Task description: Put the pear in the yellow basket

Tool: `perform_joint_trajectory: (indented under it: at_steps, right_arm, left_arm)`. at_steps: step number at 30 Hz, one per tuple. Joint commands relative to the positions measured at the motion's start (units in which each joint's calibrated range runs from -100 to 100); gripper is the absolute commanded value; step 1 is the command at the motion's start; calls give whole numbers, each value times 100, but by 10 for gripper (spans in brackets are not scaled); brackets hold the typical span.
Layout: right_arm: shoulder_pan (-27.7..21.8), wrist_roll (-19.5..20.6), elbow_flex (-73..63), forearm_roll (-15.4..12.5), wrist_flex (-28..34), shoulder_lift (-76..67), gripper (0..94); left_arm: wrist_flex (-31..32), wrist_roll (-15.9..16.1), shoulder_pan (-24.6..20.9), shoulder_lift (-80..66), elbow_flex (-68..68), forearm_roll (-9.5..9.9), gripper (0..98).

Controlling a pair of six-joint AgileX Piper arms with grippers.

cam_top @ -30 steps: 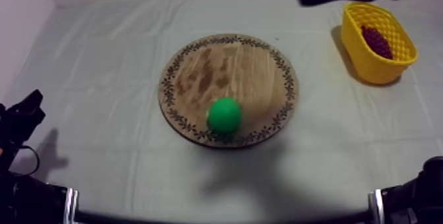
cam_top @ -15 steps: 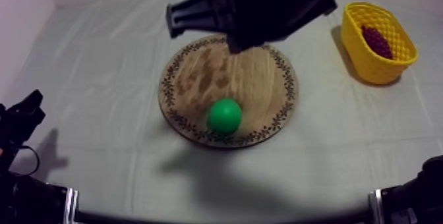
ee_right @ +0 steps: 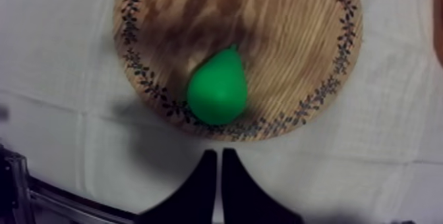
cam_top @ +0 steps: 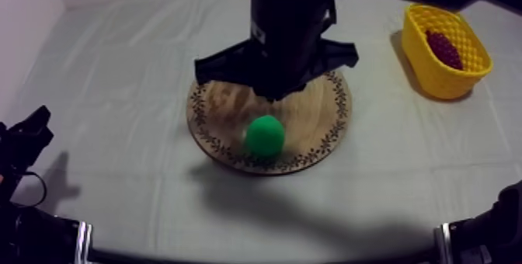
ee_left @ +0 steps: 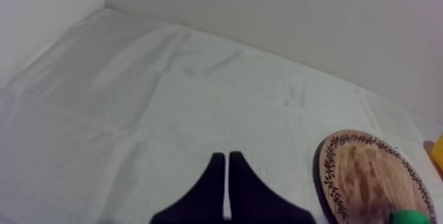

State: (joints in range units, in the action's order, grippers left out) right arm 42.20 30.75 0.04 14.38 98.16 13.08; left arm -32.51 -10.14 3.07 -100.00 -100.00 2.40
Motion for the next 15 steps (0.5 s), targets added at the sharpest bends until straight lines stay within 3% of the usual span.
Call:
perform_joint_trajectory:
  at_steps: [1,7,15]
  right_arm:
    - [-4,92,21,-61,29,115,2]
    - [-33,211,-7,-213,30,315,48]
    - [-132,298,-135,-250,25,421,582]
  left_arm:
    - [1,1,1,0,0,2,1]
    - [1,1,1,0,0,2,1]
    - [1,1,1,0,0,2,1]
